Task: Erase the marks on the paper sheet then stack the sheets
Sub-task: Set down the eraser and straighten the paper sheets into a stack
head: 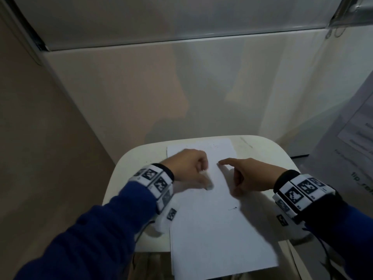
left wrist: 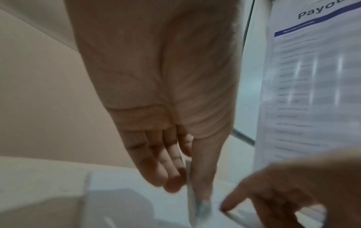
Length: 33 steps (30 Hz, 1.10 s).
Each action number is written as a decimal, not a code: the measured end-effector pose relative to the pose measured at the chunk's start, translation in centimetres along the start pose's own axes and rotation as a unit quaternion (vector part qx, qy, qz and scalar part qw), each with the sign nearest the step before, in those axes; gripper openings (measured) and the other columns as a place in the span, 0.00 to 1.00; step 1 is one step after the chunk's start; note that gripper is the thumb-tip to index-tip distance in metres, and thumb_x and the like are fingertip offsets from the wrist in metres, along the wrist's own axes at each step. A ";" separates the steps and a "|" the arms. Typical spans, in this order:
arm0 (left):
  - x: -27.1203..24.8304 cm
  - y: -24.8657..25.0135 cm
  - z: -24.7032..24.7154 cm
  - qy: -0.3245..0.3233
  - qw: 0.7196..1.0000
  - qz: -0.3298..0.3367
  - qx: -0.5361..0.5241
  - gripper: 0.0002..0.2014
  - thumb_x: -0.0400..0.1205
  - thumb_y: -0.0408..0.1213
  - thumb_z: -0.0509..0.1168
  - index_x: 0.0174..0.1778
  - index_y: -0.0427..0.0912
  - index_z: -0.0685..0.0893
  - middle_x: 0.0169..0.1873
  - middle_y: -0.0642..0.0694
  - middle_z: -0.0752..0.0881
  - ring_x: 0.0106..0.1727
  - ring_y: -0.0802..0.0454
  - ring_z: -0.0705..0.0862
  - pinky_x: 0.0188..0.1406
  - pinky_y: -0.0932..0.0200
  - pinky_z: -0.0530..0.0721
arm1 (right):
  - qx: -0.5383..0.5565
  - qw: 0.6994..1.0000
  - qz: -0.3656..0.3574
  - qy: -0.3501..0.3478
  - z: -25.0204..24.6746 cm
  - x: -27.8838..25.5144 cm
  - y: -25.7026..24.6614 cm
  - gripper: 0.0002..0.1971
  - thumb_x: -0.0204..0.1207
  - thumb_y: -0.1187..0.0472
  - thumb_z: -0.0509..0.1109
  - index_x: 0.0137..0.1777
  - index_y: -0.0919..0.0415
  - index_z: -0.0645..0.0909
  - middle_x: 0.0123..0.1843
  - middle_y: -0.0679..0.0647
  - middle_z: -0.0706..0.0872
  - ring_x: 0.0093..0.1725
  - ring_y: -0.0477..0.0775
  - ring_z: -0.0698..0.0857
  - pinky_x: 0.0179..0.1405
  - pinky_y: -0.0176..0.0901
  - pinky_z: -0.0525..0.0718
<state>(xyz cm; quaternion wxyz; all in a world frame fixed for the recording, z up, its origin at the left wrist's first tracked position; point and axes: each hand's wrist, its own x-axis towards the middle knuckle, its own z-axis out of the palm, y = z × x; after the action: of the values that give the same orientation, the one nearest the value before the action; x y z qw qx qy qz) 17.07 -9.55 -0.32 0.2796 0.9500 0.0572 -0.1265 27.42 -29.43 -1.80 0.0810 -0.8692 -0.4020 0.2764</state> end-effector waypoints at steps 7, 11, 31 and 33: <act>-1.5 -7.4 -3.1 0.179 0.971 -0.076 0.136 0.14 0.75 0.33 0.71 0.36 0.53 0.72 0.35 0.54 0.78 0.37 0.48 0.79 0.32 0.57 0.73 | -0.132 0.990 -0.026 -0.032 -1.2 1.5 -2.8 0.49 0.59 0.59 0.87 0.80 0.45 0.69 0.73 0.51 0.68 0.70 0.57 0.76 0.70 0.51 0.77; -3.0 -8.2 -1.9 0.216 0.955 -0.082 0.185 0.11 0.73 0.27 0.68 0.37 0.47 0.74 0.35 0.51 0.79 0.33 0.50 0.79 0.28 0.59 0.72 | -0.189 0.979 0.006 -0.072 -1.7 2.1 -4.6 0.57 0.53 0.60 0.90 0.81 0.38 0.63 0.72 0.50 0.66 0.69 0.59 0.77 0.64 0.59 0.83; -3.8 -3.0 0.1 -0.012 0.969 -0.218 0.114 0.13 0.87 0.40 0.59 0.38 0.39 0.79 0.35 0.47 0.79 0.36 0.50 0.79 0.30 0.61 0.73 | -0.076 0.980 0.168 0.072 -2.0 2.2 -2.5 0.36 0.74 0.53 0.74 0.80 0.51 0.64 0.76 0.61 0.66 0.72 0.68 0.75 0.69 0.61 0.78; -2.9 -1.8 0.1 -0.027 0.965 -0.235 0.116 0.10 0.87 0.40 0.58 0.49 0.38 0.81 0.39 0.46 0.81 0.41 0.48 0.79 0.33 0.61 0.74 | -0.058 0.970 0.227 0.059 -1.8 2.1 -2.2 0.31 0.79 0.55 0.68 0.78 0.62 0.62 0.77 0.66 0.65 0.73 0.71 0.74 0.68 0.58 0.77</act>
<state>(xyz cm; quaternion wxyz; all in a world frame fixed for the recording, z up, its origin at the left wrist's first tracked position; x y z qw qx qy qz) 13.99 -8.24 -0.53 0.1312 0.9319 0.2564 -0.2204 28.03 -26.27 -0.40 -0.0110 -0.9557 -0.2036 0.2124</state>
